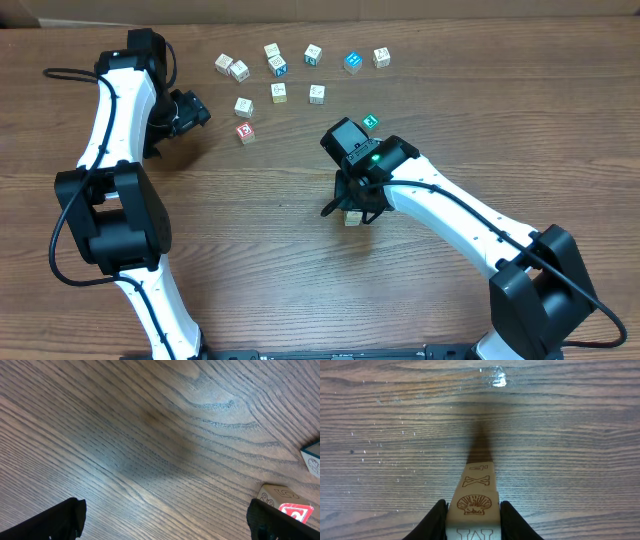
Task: Form a tower
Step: 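Hold the M block on top of the stack with the right gripper, then open the right gripper and raise it toward the block cluster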
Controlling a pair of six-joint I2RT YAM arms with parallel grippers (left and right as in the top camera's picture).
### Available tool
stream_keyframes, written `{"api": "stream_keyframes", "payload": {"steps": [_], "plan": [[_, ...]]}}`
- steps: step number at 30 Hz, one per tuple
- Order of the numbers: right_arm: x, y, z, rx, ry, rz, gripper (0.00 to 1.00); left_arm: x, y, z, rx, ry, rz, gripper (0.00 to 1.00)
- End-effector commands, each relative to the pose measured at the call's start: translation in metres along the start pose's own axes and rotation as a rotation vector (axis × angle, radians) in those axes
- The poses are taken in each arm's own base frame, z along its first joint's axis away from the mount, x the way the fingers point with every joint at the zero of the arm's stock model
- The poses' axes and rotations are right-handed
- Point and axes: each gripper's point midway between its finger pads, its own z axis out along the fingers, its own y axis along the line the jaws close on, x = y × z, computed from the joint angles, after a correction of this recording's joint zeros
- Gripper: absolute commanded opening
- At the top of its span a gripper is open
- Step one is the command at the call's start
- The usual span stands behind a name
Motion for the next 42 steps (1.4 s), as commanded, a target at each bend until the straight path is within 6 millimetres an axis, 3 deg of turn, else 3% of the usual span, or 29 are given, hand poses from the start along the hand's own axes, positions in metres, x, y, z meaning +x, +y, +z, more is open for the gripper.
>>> {"api": "stream_keyframes", "payload": {"steps": [1,17,22,28,33,40,42], "plan": [[0.002,0.001,0.002,0.001,0.004,-0.006,0.27,-0.005,-0.002,-0.016,0.015,-0.039,0.016,0.99],[0.003,0.0,0.002,0.006,0.008,-0.022,0.28,-0.005,-0.002,-0.016,0.015,-0.039,0.016,1.0],[0.003,0.0,0.002,0.006,0.008,-0.021,0.35,-0.005,-0.002,-0.016,0.015,-0.039,0.016,0.99],[-0.002,0.003,0.002,-0.008,-0.013,-0.052,0.53,-0.005,-0.002,-0.016,0.015,-0.039,0.016,0.99],[-0.035,0.008,-0.024,-0.049,-0.082,-0.09,0.63,-0.005,-0.002,-0.016,0.015,-0.039,0.016,0.99],[-0.112,0.006,-0.11,-0.119,-0.288,-0.167,0.68,-0.005,-0.002,-0.016,0.015,-0.039,0.016,1.0],[-0.135,0.0,-0.123,-0.124,-0.365,-0.179,0.65,-0.005,-0.002,-0.016,0.015,-0.039,0.016,0.99]]}}
